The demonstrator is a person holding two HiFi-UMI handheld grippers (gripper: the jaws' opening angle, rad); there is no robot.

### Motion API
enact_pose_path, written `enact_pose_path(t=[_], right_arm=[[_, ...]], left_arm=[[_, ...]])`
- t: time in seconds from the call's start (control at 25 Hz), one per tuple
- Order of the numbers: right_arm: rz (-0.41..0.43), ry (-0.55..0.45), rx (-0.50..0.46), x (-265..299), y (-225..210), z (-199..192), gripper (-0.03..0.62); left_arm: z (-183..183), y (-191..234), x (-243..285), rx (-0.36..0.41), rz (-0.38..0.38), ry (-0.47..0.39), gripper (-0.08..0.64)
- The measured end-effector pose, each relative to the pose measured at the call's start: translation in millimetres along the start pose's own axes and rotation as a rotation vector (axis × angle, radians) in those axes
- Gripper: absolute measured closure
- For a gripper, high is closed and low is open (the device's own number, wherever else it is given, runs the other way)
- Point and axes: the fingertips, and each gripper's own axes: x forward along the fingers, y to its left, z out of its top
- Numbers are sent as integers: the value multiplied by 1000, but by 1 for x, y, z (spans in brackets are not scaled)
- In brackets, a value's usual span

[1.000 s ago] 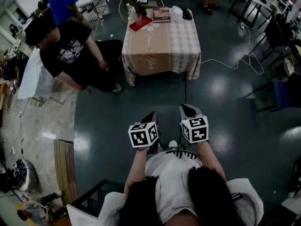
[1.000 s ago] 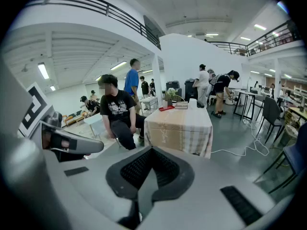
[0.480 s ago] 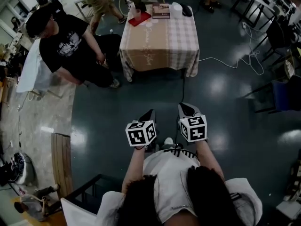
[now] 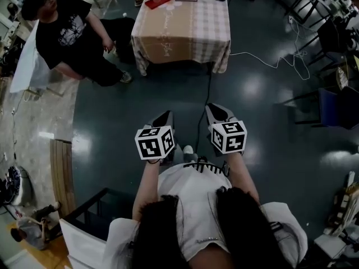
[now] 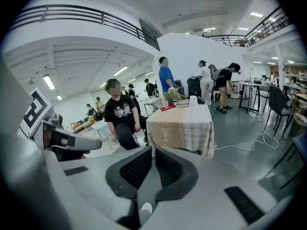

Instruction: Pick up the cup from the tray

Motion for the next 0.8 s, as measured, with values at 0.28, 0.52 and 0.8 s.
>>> enact_pose_path(t=[0.28, 0.52, 0.8], right_arm=[[26, 1, -25, 7, -3, 2, 501], [-12, -4, -74, 45, -25, 27, 491], [-5, -13, -203, 109, -18, 82, 448]], left_arm=[[5, 5, 19, -15, -12, 13, 554], [49, 29, 57, -8, -17, -6, 552], [110, 57, 103, -8, -53, -1, 554]])
